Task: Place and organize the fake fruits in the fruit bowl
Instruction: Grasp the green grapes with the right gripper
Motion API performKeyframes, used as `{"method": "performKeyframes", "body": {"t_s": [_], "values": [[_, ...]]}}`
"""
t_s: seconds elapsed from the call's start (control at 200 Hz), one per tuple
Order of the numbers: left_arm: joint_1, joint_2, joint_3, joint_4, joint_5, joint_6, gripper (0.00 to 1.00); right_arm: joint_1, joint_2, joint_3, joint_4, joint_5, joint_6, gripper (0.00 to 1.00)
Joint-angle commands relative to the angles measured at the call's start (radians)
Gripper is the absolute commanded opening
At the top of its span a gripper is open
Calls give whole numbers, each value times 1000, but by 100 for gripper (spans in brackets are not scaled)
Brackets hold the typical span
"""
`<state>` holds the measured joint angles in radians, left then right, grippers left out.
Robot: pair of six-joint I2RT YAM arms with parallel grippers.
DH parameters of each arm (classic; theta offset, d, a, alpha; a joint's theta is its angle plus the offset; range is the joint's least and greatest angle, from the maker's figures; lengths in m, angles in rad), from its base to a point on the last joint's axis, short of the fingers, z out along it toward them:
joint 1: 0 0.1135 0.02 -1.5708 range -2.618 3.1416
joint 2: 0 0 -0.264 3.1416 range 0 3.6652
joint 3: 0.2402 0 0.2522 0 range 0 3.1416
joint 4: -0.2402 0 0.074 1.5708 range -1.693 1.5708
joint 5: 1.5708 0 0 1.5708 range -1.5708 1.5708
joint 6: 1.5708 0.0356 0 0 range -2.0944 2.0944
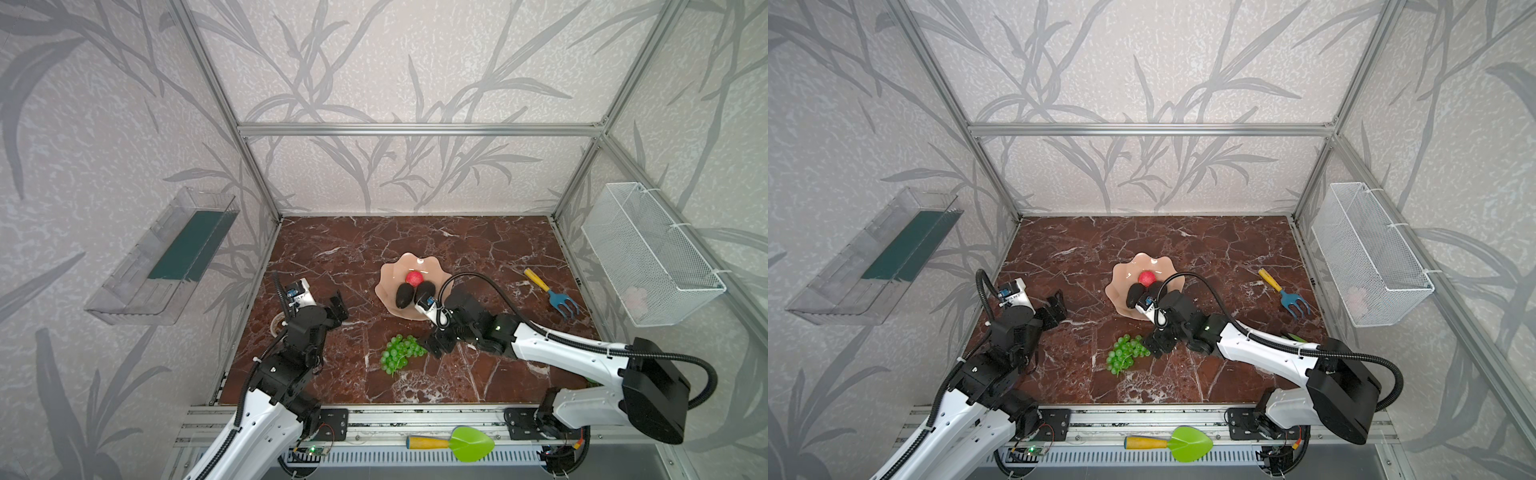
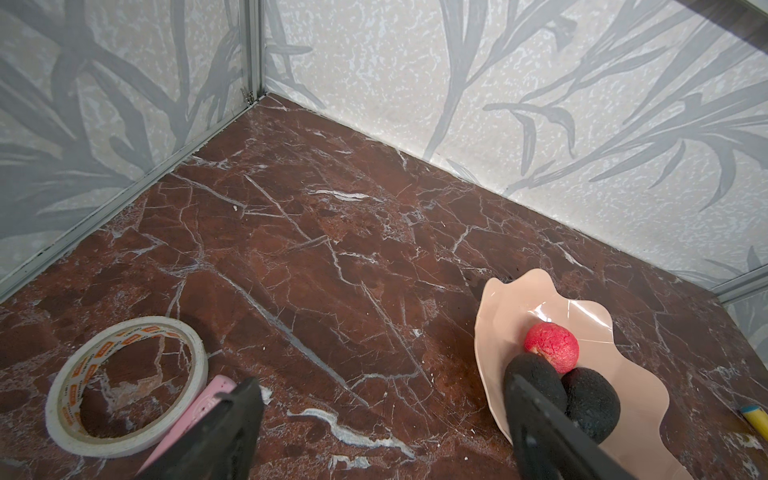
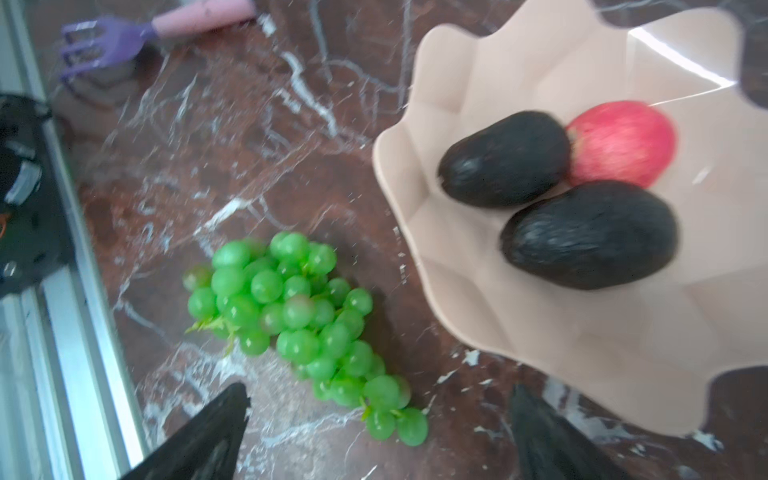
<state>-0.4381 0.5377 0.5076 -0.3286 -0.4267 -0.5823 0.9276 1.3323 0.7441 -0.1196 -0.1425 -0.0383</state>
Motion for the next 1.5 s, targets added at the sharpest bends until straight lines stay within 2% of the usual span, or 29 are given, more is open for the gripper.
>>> {"method": "performKeyframes", "body": {"t_s": [0.0, 0.18, 0.47, 0.625, 1.035, 1.494], "values": [[5, -1, 3, -3, -31, 1, 92, 37, -18, -9, 98, -85, -119, 99], [6, -10, 5, -16, -35, 1, 92, 83, 72, 14, 119, -111, -220, 100], [8, -14, 11, -29, -39, 5, 92, 88, 194, 61, 173, -122, -281, 99], [7, -21, 15, -43, -42, 9, 92, 88, 257, 111, 145, -134, -318, 99], [8, -35, 18, -50, -52, 25, 92, 83, 363, 182, 59, -160, -342, 100], [9, -35, 22, -48, -52, 28, 92, 77, 466, 184, 103, -204, -306, 99]]}}
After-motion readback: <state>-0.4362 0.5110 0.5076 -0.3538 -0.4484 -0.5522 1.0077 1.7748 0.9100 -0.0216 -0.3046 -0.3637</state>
